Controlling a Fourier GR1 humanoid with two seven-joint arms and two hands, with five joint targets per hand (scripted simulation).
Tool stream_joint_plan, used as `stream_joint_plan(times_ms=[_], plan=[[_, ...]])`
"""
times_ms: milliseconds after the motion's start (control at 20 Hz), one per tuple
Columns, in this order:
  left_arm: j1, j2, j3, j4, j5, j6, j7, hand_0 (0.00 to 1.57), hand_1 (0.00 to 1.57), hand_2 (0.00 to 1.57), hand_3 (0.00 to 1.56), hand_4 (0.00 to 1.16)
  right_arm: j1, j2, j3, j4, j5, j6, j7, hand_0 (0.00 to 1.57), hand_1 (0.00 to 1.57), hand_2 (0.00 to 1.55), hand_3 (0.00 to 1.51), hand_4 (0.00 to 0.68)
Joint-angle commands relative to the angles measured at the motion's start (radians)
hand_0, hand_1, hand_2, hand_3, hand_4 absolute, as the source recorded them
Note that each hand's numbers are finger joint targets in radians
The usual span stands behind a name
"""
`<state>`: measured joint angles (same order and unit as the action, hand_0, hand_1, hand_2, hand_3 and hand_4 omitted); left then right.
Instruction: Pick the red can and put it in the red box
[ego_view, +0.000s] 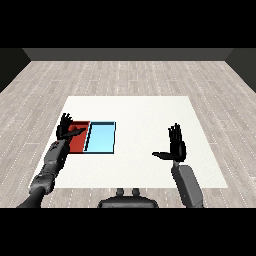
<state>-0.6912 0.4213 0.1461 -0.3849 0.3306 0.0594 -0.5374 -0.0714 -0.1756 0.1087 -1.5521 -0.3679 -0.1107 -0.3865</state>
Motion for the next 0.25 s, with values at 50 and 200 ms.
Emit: stream_joint_plan(times_ms=[50,200], plan=[[0.061,-0.143,0.057,-0.191,0.119,-0.184,-0.209,0.0,0.0,0.0,0.0,0.0,0.006,-0.006,0.001,0.034,0.03,0.003,-0.034,0.0,0.0,0.0,0.0,0.0],[0.132,-0.236,-0.013,-0.334,0.096,-0.151,-0.214,0.0,0.0,0.0,0.0,0.0,0.027,-0.021,0.021,0.043,0.047,0.049,-0.073,0.0,0.0,0.0,0.0,0.0]])
